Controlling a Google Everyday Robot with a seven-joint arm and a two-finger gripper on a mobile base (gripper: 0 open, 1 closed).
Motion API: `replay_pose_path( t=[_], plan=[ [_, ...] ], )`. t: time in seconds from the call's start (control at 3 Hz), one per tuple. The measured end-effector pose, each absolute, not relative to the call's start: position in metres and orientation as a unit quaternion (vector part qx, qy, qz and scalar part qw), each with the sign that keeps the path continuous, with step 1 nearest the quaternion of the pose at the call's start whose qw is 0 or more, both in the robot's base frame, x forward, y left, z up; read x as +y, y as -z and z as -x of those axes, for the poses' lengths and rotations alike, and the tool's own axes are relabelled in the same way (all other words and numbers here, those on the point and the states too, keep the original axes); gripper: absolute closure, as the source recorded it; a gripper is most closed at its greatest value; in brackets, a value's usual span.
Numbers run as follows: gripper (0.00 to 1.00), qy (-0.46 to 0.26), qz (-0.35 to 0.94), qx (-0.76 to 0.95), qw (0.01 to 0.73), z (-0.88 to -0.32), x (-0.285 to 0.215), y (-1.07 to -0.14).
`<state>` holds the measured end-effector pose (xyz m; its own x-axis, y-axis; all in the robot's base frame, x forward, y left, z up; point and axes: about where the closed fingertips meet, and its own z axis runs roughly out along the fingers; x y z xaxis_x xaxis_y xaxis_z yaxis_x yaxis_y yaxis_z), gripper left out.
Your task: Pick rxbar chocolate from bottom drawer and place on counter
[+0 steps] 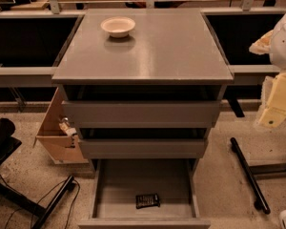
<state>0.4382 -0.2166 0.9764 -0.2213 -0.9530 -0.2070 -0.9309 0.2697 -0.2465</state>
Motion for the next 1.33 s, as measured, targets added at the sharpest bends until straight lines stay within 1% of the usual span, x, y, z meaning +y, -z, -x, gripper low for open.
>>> replay_pose_path(
  t=[0.33, 0.67, 1.0, 1.33],
  plan=[
    [0.00, 0.035, 0.603, 0.781, 0.159, -0.438, -0.217, -0.976],
    [0.00, 0.063, 0.607, 0.777, 0.151, -0.444, -0.215, -0.994],
    [0.00, 0.088, 0.614, 0.769, 0.151, -0.449, -0.207, -0.991],
    [0.00, 0.102, 0.603, 0.773, 0.168, -0.441, -0.201, -0.932]
  ],
)
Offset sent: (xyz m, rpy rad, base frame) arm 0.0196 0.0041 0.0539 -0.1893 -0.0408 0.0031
